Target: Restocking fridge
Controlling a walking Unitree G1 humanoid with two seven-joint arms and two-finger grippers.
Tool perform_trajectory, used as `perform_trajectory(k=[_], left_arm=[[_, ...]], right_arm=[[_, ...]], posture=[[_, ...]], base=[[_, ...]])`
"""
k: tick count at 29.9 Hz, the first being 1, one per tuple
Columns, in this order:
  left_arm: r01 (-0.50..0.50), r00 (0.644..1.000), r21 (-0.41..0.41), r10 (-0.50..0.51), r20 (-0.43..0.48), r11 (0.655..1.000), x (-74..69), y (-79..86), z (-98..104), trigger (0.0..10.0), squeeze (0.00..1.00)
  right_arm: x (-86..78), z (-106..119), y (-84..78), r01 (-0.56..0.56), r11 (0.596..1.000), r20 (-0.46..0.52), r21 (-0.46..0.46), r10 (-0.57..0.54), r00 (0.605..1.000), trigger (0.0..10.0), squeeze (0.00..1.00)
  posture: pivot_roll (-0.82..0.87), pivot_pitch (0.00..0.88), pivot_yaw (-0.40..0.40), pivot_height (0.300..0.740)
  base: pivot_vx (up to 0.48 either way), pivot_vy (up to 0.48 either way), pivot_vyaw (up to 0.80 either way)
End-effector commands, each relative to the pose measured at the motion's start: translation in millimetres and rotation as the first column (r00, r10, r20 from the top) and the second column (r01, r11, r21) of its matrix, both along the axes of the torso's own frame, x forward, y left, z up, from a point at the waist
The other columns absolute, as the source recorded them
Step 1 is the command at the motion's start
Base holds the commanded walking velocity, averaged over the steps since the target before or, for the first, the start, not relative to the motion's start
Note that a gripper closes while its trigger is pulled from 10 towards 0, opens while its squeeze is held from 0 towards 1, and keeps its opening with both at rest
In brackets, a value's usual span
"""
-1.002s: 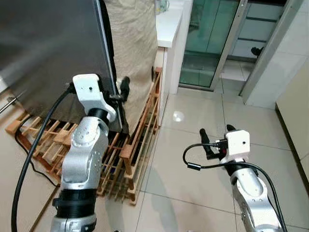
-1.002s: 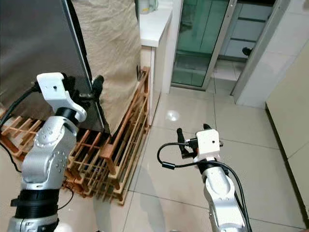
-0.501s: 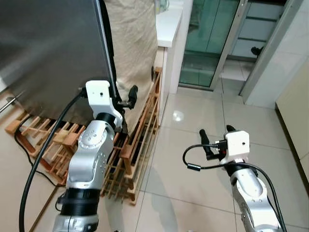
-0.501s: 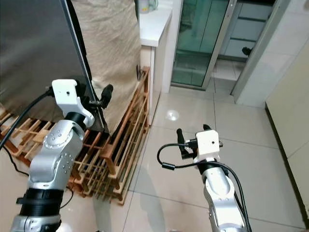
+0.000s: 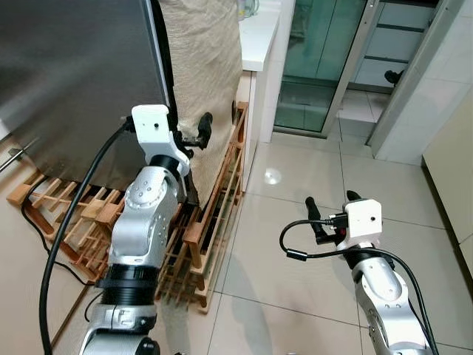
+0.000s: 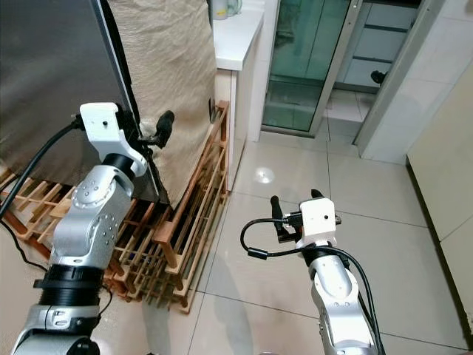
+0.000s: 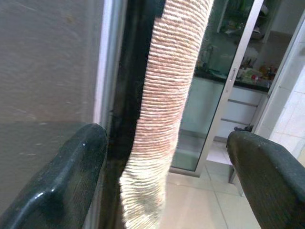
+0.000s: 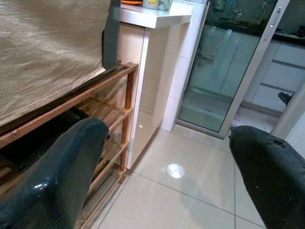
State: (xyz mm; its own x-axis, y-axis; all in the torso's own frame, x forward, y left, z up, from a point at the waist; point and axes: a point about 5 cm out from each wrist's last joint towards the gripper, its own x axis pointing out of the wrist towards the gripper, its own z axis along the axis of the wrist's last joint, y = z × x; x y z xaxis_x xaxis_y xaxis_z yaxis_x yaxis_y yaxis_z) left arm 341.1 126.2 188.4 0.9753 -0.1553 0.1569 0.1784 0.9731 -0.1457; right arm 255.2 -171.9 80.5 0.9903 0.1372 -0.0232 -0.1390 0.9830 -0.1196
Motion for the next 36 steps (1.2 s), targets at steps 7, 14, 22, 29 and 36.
perform_trajectory(k=[7, 14, 22, 29, 36], left_arm=[[0.114, 0.993, -0.020, -0.114, 0.021, 0.993, 17.2, -37.4, 6, 10.0, 0.00], [0.341, 0.940, -0.091, -0.340, 0.032, 0.936, 16.7, -79.1, 8, 10.0, 0.00], [0.726, 0.686, -0.187, -0.712, 0.149, 0.661, -17.9, -162.4, 23, 10.0, 0.00], [0.771, 0.634, -0.198, -0.757, 0.158, 0.605, -21.5, -157.4, 19, 10.0, 0.00], [0.518, 0.855, -0.079, -0.516, 0.054, 0.851, -3.0, -53.9, -12, 10.0, 0.00]], right_arm=[[-0.4, 4, 1.6, -0.001, 1.000, 0.018, -0.007, 0.001, 1.000, 10.0, 0.00], [-4.2, 9, 5.8, 0.012, 1.000, 0.029, -0.003, -0.012, 1.000, 10.0, 0.00], [-4.0, 24, 12.1, 0.014, 1.000, 0.049, 0.005, -0.015, 0.999, 10.0, 0.00], [-9.6, 26, 13.0, 0.038, 0.999, 0.039, 0.011, -0.038, 0.999, 10.0, 0.00], [-9.1, 17, 12.9, 0.043, 0.999, 0.014, 0.023, -0.043, 0.999, 10.0, 0.00]], posture=[[-0.19, 0.000, 0.022, 0.740], [-0.22, 0.000, 0.037, 0.740], [-0.23, 0.000, 0.046, 0.740], [-0.24, 0.000, 0.060, 0.740], [-0.21, 0.000, 0.061, 0.740]], base=[[0.000, 0.000, 0.00], [0.000, 0.000, 0.00], [0.000, 0.000, 0.00], [0.000, 0.000, 0.00], [0.000, 0.000, 0.00]])
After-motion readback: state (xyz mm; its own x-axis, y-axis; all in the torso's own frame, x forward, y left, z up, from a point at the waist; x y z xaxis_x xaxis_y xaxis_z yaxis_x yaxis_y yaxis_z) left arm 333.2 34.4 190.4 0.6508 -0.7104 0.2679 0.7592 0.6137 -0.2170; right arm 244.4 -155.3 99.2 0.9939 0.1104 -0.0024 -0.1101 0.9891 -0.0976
